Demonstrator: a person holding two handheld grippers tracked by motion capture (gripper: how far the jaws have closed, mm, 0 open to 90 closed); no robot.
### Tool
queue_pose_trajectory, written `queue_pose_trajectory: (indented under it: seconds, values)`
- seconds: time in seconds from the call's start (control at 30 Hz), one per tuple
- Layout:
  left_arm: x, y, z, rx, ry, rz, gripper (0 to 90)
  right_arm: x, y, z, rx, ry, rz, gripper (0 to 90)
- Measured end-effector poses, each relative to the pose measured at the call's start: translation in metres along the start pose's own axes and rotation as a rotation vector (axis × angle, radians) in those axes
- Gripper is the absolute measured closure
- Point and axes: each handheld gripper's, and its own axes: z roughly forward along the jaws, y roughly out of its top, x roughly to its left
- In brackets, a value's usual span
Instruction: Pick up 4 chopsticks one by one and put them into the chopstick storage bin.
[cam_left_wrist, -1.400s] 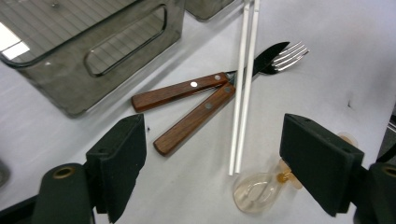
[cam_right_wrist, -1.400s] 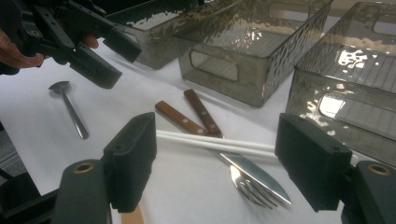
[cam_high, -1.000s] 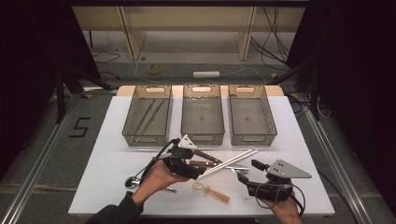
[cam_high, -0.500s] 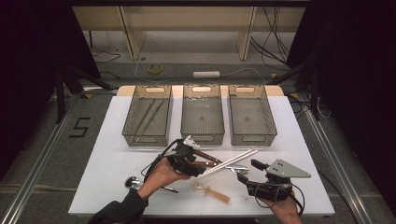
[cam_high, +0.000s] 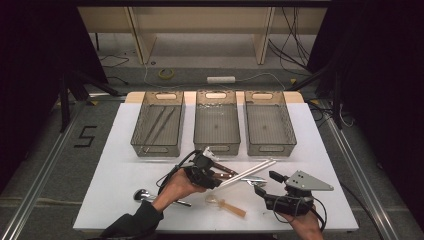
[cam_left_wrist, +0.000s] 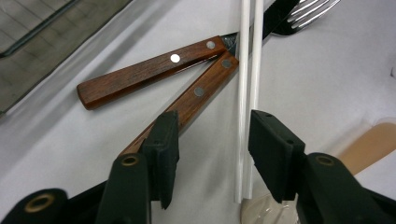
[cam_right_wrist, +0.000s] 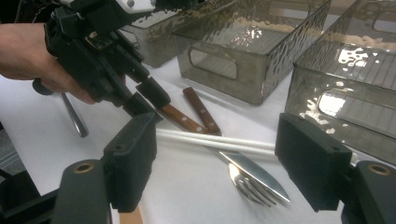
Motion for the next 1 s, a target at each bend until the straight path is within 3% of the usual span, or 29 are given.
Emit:
queue_pose_trajectory:
  seconds: [0.53, 0.63, 1.0]
  values:
    - [-0.006, 0.003, 0.007, 0.025, 0.003, 0.032, 62.1, 0.0, 0.0, 0.0, -0.002, 0.001, -0.001, 30.5]
    - [-0.007, 0.004, 0.01, 0.02, -0.019, 0.024, 63.5, 0.0, 0.0, 0.0, -0.001, 0.001, -0.004, 30.5]
    - [-0.008, 0.004, 0.016, 0.044, -0.019, 0.038, 70.3, 0.0, 0.0, -0.001, -0.003, 0.002, 0.0, 30.5]
